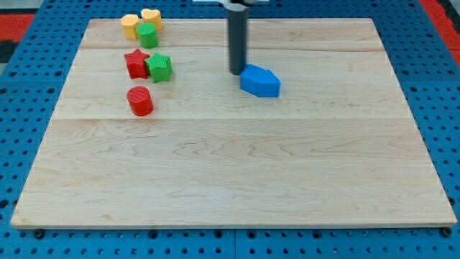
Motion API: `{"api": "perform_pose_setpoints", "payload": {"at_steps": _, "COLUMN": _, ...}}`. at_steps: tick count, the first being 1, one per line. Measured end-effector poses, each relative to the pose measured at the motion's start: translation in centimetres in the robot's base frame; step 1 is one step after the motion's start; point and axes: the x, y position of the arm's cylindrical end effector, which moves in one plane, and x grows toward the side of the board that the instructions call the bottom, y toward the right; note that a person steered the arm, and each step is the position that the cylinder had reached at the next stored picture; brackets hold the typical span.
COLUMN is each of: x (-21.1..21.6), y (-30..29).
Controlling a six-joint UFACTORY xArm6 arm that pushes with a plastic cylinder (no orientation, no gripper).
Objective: Touch the red circle
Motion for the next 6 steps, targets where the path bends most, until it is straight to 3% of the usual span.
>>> {"api": "perform_pose_setpoints", "payload": {"at_steps": 2, "x": -1.1, "y": -5.2}}
{"api": "perform_pose_setpoints", "payload": {"at_steps": 3, "x": 1.5, "y": -8.0}}
{"api": "perform_pose_setpoints", "payload": {"at_steps": 5, "x": 3.6, "y": -24.0}}
{"api": "perform_pose_setpoints", "payload": {"at_steps": 6, "x": 2.7, "y": -27.9}}
